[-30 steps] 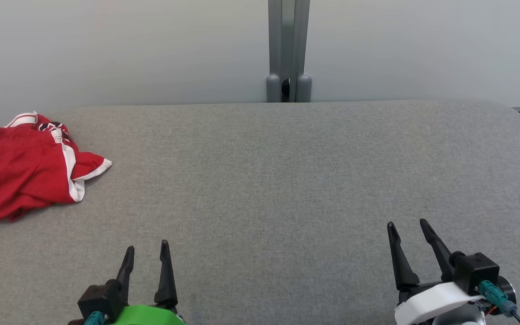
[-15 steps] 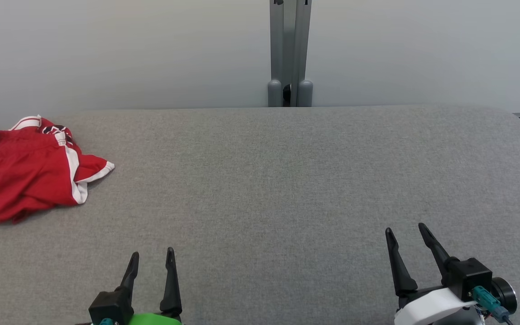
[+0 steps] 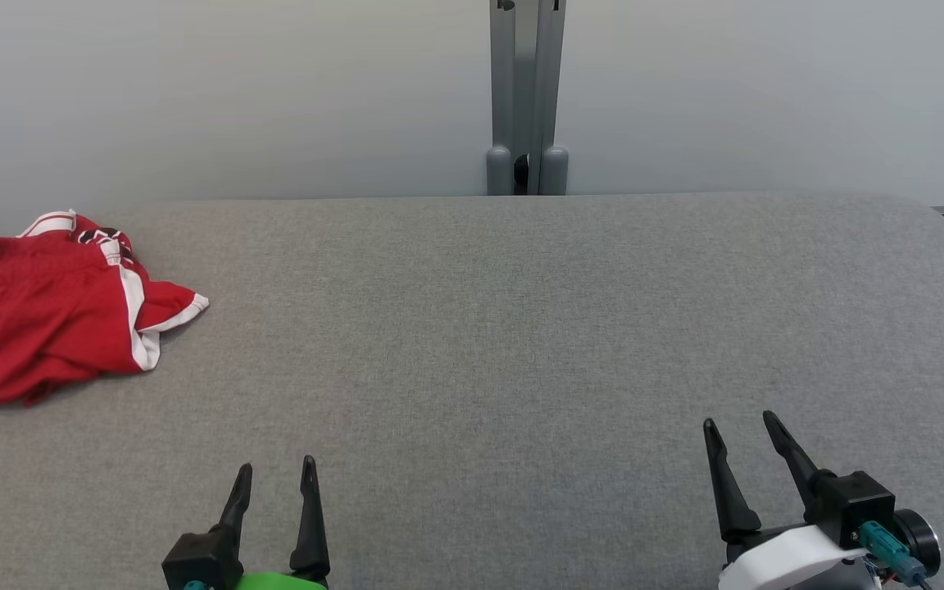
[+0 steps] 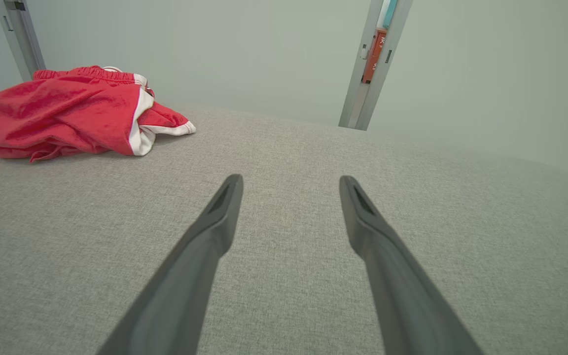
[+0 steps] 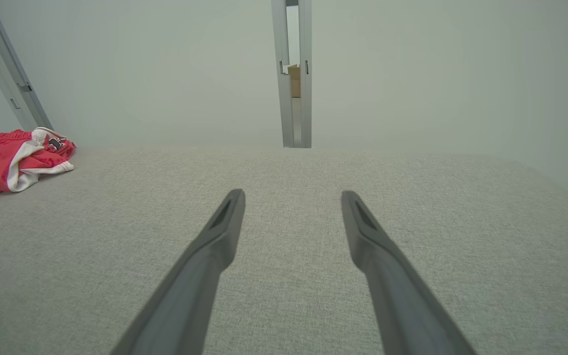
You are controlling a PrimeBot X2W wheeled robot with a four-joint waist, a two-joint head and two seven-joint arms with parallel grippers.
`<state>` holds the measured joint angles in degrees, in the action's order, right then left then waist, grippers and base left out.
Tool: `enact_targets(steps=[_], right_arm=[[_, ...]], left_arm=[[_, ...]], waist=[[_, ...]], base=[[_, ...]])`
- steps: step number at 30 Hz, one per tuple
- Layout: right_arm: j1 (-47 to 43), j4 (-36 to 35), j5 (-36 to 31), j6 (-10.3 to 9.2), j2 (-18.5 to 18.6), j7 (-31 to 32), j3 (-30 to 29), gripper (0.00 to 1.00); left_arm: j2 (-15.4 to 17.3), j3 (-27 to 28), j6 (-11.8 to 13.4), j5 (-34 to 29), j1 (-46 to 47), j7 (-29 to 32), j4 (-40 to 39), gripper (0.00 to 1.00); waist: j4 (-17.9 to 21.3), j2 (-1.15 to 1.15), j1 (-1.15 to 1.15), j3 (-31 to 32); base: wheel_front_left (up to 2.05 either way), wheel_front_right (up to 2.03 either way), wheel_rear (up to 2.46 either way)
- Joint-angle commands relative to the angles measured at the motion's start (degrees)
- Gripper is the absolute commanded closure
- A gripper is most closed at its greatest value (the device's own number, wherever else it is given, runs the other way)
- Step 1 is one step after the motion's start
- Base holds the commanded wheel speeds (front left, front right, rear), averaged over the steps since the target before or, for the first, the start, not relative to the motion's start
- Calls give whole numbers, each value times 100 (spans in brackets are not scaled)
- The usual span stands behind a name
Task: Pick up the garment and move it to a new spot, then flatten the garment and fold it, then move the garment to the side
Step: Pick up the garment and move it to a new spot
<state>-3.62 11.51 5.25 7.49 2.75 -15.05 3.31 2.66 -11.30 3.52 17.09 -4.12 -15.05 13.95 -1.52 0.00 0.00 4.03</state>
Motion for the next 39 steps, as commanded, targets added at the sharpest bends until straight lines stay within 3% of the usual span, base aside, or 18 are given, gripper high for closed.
enact_targets(steps=[1, 8, 23, 28, 39], right_arm=[[-51, 16, 6, 0, 24, -20, -14, 0], [-134, 19, 23, 0, 22, -20, -128, 0], [113, -39, 248, 0, 22, -19, 192, 0], [140, -7, 255, 0, 24, -19, 221, 0], [166, 8, 105, 0, 24, -19, 161, 0]], left_arm=[[40, 6, 3, 18, -44, -19, 21, 0], [39, -54, -20, -54, 91, -13, 58, 0], [79, 247, -77, -260, 146, -13, -16, 0], [76, 320, -104, -290, 129, -13, -39, 0], [47, 384, -96, -316, 101, -13, -127, 0]], waist=[[-12, 0, 0, 1], [-464, 0, 0, 20], [-2205, 0, 0, 10], [-2444, 0, 0, -14], [-2559, 0, 0, -127]], base=[[0, 0, 0], [0, 0, 0], [0, 0, 0], [0, 0, 0], [0, 0, 0]])
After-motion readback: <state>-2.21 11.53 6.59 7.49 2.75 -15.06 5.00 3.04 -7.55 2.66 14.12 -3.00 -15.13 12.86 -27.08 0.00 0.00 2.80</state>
